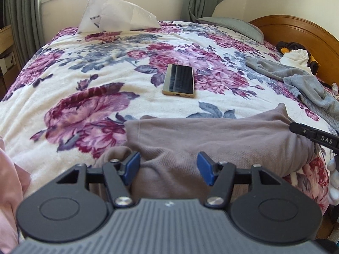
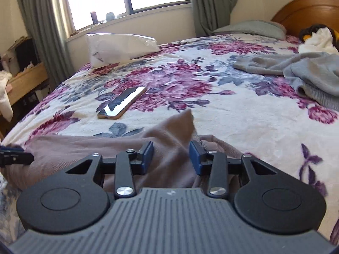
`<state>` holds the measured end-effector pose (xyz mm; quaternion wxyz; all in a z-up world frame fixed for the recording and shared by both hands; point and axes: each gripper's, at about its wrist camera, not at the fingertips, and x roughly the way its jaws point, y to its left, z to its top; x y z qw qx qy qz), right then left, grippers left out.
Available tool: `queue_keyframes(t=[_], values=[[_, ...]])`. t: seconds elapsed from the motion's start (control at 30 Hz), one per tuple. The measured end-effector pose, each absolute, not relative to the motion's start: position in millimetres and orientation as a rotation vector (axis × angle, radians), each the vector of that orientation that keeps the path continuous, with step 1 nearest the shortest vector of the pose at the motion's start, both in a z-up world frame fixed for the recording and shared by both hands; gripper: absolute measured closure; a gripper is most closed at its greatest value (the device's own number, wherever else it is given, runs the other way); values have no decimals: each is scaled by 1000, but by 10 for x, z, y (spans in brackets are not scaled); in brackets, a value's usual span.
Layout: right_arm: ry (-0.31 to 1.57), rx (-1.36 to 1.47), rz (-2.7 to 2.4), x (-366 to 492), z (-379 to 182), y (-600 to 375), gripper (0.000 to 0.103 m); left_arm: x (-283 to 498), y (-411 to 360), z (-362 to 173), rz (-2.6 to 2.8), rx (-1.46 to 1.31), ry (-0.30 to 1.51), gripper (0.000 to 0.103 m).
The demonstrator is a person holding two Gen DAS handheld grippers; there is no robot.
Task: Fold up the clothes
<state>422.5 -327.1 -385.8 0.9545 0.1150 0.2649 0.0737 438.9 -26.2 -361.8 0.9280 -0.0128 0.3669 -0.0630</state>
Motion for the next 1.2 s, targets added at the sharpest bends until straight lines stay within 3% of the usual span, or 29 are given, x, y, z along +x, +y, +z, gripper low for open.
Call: queue_keyframes(t=[0.1, 0.27, 0.43, 0.6, 0.7, 0.8, 0.93, 1.1, 1.13, 1.17, 1.2], values=[[536, 211, 67, 4175, -3841, -3356, 64, 4374, -174, -3640, -76, -38, 762, 42], [515, 255, 36, 4025, -3806, -3471, 54, 4395, -33, -3679, -53, -101, 791, 41], [533, 491, 30, 3816, -3899, -3713, 43, 4357, -17, -3654, -40, -120, 785, 41], [584, 748, 6, 3728, -4145, -3936, 41, 4307, 57, -3652, -39, -164, 784, 41], [600, 909, 38, 3727, -4275, -4033, 32, 4298, 109, -3657, -57, -192, 814, 41], [578, 992, 95, 3772, -4304, -4047, 15, 4306, 156, -3659, -77, -209, 832, 41], [575, 965, 115, 3943, -4225, -3932, 11, 4298, 170, -3676, -90, -215, 832, 41], [606, 807, 70, 4230, -4133, -3669, 15, 4274, 162, -3694, -98, -210, 829, 40], [603, 777, 67, 4273, -4116, -3616, 28, 4270, 160, -3697, -100, -208, 828, 39], [595, 743, 67, 4306, -4069, -3554, 48, 4269, 160, -3698, -101, -206, 828, 39], [586, 711, 66, 4334, -4025, -3495, 56, 4269, 162, -3701, -102, -208, 830, 39]])
